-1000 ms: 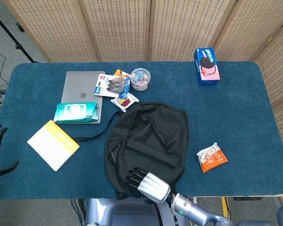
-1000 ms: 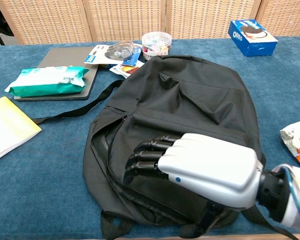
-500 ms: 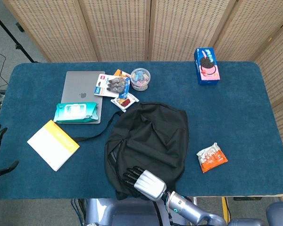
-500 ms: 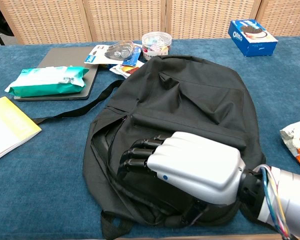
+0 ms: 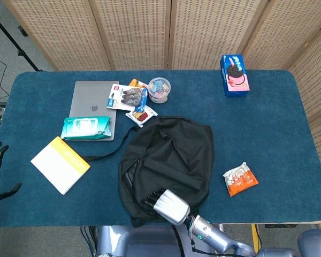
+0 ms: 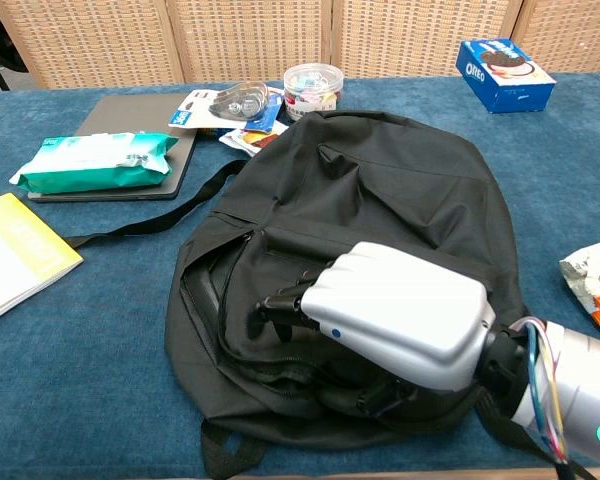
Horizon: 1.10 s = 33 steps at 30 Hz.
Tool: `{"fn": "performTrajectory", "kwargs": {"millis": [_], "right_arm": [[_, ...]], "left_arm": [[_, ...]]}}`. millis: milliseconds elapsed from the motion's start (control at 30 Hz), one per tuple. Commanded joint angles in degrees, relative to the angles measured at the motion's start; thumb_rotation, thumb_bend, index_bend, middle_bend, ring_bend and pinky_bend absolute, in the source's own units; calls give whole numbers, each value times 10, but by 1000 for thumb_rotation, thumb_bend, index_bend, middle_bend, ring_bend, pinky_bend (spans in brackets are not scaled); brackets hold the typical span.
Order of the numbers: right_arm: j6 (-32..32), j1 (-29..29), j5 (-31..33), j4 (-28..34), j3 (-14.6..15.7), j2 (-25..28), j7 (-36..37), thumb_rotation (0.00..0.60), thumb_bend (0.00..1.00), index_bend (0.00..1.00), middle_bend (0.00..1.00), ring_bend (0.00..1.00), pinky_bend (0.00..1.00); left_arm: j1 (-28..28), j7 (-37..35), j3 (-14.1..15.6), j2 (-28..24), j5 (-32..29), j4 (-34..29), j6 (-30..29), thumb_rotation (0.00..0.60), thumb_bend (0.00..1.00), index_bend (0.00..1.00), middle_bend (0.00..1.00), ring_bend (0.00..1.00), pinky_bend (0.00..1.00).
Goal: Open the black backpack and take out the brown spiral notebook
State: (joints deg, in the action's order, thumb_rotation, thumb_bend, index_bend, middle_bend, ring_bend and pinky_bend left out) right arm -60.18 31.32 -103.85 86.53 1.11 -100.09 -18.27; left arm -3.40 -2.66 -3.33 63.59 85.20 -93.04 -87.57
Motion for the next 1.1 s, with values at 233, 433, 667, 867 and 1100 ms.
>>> {"fn": "performTrajectory", "kwargs": {"millis": [233, 433, 667, 867, 1100], "right_arm": [[-13, -1, 15, 3, 3, -4, 31, 600, 437, 376, 432, 435, 469], [-16, -1, 21, 13, 5, 3, 32, 600, 414, 376, 298, 392, 469], [-22, 7, 18, 16, -4, 14, 8, 600, 414, 357, 186, 256, 449], [-26, 10, 27, 25, -10, 21, 1, 600, 414, 346, 173, 239, 414], [-33, 11, 46, 46, -25, 28, -7, 600, 446, 346, 231, 248, 414]], "left_arm": [[1, -2, -1, -1, 0, -1, -1, 600, 167, 39, 0, 0, 38], [1, -3, 0, -2, 1, -2, -2, 600, 170, 40, 0, 0, 38], [1, 0, 0, -1, 1, -2, 0, 600, 170, 39, 0, 0, 38], [1, 0, 0, -2, 1, -2, -1, 600, 171, 39, 0, 0, 38], [1, -1, 0, -3, 2, -4, -1, 600, 171, 39, 0, 0, 38]]}}
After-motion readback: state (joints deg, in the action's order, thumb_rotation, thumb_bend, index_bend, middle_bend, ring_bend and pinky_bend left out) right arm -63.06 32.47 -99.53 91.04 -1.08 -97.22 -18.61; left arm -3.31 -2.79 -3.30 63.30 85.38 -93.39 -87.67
